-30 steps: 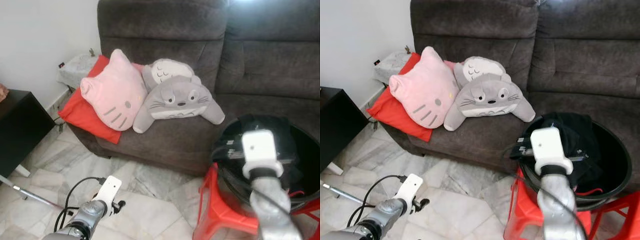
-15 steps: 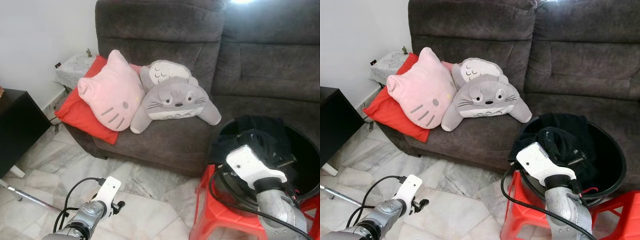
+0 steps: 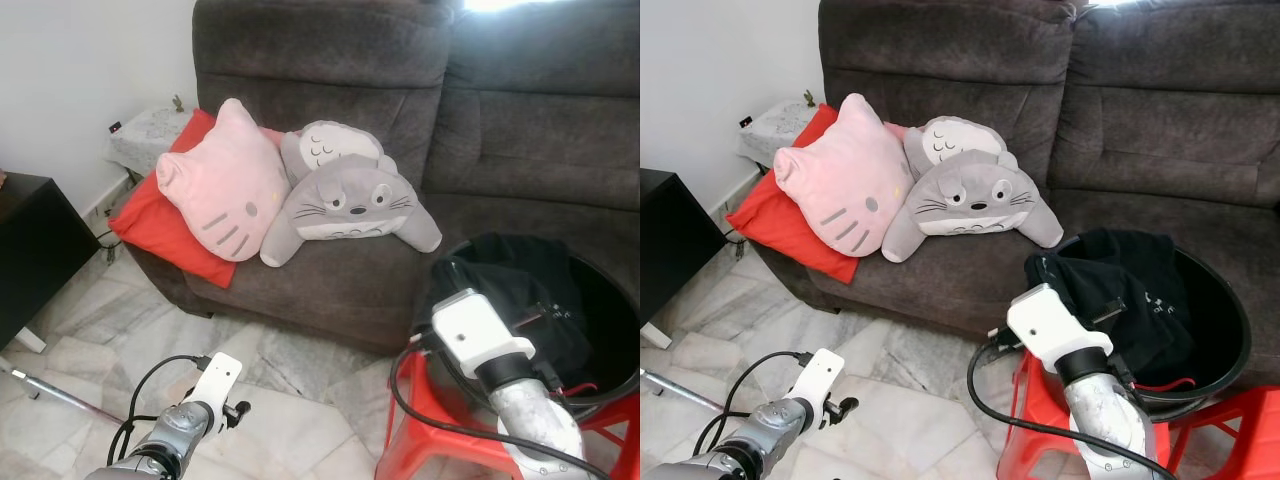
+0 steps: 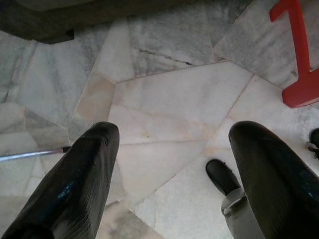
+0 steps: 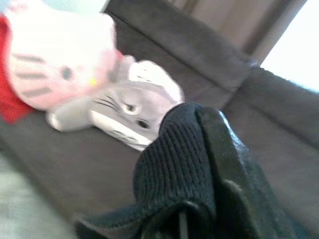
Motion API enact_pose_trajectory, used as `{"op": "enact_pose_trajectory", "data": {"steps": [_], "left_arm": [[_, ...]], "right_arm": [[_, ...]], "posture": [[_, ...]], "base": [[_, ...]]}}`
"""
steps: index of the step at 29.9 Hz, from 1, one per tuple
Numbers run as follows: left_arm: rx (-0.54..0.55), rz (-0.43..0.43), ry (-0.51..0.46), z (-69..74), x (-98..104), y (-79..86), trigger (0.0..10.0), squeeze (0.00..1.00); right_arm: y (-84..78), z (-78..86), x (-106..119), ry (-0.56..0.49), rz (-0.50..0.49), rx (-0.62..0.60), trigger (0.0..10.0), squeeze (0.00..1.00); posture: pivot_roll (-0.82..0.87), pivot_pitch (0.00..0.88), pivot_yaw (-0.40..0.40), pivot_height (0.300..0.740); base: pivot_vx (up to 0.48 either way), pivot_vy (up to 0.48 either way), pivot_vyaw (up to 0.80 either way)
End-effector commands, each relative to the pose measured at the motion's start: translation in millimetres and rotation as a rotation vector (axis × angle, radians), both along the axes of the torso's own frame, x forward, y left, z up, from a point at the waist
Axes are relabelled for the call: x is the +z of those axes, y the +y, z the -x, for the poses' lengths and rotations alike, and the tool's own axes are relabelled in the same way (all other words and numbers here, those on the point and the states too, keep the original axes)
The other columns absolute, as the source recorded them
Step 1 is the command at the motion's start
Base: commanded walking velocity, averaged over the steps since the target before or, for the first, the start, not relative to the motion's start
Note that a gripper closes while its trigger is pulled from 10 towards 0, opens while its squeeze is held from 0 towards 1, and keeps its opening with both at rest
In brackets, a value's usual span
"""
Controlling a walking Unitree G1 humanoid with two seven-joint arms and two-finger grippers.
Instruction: Hang hanger
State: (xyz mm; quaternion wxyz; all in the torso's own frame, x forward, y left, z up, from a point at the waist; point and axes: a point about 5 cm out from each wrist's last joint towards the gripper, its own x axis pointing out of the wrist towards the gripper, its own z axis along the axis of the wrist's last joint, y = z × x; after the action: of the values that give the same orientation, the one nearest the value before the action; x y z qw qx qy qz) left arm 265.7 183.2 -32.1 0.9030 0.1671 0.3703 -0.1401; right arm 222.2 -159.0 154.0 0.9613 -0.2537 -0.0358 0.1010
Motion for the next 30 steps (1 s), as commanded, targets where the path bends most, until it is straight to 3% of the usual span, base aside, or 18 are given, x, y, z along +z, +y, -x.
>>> {"op": "enact_pose_trajectory", "data": {"steps": [1, 6, 8, 10, 14, 21, 30], "left_arm": [[0.014, -0.003, -0.003, 0.7, 0, 4.0, 10.0, 0.00], [0.011, -0.004, -0.002, 0.5, 0, 4.4, 10.0, 0.00], [0.011, -0.004, -0.002, 0.5, 0, 4.4, 10.0, 0.00], [0.011, -0.003, -0.003, 0.3, 0, 4.1, 10.0, 0.00], [0.012, -0.002, -0.004, 0.2, 0, 4.0, 10.0, 0.00], [0.009, -0.004, -0.003, 0.1, 1, 4.7, 10.0, 0.00], [0.004, -0.007, -0.001, 0.0, 1, 5.2, 10.0, 0.00]], "right_arm": [[7.4, 7.0, 0, 0.054, -0.063, 0.109, 10.0, 0.00], [12.1, 11.2, -3, 0.100, -0.152, 0.166, 10.0, 0.00], [10.5, 8.9, -4, 0.086, -0.379, 0.078, 10.0, 0.00], [7.3, 10.5, -8, 0.093, -0.472, 0.052, 10.0, 0.00], [1.5, 12.9, -13, 0.080, -0.567, -0.003, 10.0, 0.00], [-11.1, 17.3, -27, 0.096, -0.520, -0.080, 10.0, 0.00], [-10.8, 12.8, -27, 0.070, -0.535, -0.095, 10.0, 0.00]], "posture": [[-0.25, 0.000, 0.087, 0.740], [-0.25, 0.000, 0.091, 0.740], [-0.25, 0.000, 0.091, 0.740], [-0.25, 0.000, 0.091, 0.740], [-0.25, 0.000, 0.091, 0.740], [-0.25, 0.000, 0.095, 0.740], [-0.23, 0.000, 0.096, 0.740]], "base": [[0.000, 0.000, 0.00], [0.000, 0.000, 0.00], [0.000, 0.000, 0.00], [0.000, 0.000, 0.00], [0.000, 0.000, 0.00], [0.000, 0.000, 0.00], [0.000, 0.000, 0.00]]}}
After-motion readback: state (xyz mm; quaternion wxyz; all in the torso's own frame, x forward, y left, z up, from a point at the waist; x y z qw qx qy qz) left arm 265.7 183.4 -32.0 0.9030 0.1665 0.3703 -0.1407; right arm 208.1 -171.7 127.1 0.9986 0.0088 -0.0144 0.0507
